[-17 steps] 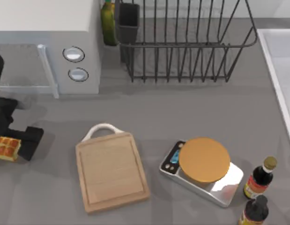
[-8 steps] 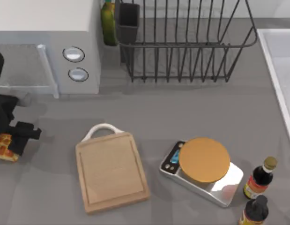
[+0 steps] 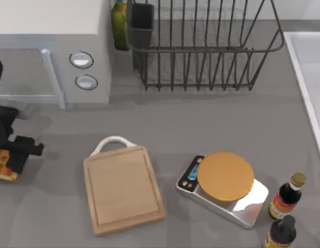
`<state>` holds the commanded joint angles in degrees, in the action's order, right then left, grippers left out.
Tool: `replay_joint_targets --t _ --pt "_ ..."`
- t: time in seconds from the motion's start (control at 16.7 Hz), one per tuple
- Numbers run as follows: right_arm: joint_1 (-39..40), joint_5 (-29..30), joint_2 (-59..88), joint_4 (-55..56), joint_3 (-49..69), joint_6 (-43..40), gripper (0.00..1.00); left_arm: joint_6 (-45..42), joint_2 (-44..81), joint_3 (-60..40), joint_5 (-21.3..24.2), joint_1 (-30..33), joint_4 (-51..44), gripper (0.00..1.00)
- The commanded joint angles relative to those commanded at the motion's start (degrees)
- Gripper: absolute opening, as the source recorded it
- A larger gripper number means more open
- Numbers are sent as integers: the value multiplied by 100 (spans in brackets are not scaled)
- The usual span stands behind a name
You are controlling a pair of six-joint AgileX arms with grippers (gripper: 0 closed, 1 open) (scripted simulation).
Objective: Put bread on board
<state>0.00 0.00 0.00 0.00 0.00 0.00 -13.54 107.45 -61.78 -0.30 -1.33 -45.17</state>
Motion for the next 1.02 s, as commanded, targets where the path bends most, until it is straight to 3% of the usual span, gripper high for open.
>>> replay_joint_targets --t 0.42,0.72,1.02 --pt "0 0 0 0 0 0 100 118 -947 -636 -128 -1 -1185 0" --pt "0 0 0 0 0 0 100 8 -721 -1388 11 36 -1913 0" --pt "0 0 0 0 0 0 100 -22 -661 -1472 27 19 -2007 0"
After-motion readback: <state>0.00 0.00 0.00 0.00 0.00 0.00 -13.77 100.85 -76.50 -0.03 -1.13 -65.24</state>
